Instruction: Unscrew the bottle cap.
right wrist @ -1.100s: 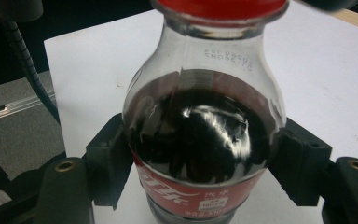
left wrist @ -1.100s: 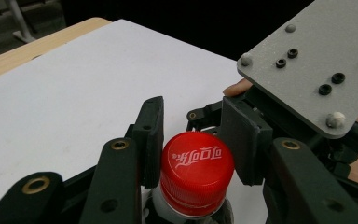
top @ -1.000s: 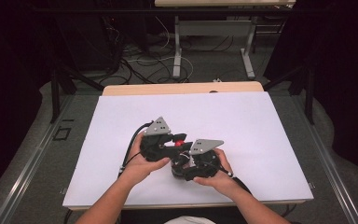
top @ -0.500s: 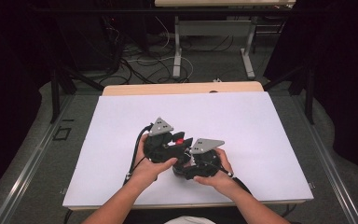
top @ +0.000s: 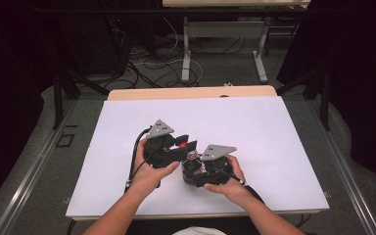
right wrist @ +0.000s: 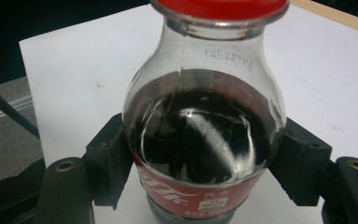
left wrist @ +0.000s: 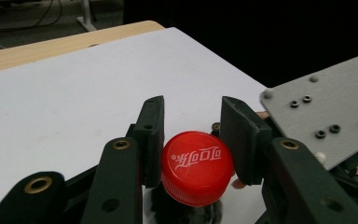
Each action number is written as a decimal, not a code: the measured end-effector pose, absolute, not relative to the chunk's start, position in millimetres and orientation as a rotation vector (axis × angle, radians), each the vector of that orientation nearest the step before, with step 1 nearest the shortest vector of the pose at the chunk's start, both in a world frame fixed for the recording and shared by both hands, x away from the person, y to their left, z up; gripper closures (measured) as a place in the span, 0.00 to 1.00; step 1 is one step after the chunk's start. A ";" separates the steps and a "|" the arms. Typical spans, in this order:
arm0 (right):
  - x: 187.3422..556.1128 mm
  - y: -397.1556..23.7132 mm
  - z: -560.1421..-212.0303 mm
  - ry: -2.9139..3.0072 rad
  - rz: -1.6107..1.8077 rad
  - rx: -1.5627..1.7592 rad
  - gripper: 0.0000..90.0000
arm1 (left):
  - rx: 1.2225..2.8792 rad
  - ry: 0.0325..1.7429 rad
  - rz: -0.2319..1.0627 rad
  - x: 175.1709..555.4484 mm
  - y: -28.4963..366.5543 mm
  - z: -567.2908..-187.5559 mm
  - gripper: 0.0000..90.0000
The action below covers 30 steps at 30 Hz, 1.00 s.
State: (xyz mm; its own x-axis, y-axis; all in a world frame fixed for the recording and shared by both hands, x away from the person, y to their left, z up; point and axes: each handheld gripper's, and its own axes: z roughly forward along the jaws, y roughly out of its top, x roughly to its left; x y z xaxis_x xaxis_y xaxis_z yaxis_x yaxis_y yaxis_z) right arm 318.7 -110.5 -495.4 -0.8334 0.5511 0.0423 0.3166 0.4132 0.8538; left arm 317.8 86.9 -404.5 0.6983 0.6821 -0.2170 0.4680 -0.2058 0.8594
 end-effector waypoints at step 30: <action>341.8 -129.7 -497.6 2.343 1.319 0.854 0.33 | 1.786 1.191 0.340 347.4 168.2 -457.4 0.68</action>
State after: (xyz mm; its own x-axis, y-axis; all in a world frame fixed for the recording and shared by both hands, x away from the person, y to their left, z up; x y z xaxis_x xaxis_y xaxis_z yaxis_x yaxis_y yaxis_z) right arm 341.8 -129.7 -497.6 -0.7705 0.6372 0.0143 0.3430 0.3956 0.8520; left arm 347.4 168.2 -457.4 0.4911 0.8344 -0.2501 0.5767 -0.0963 0.8113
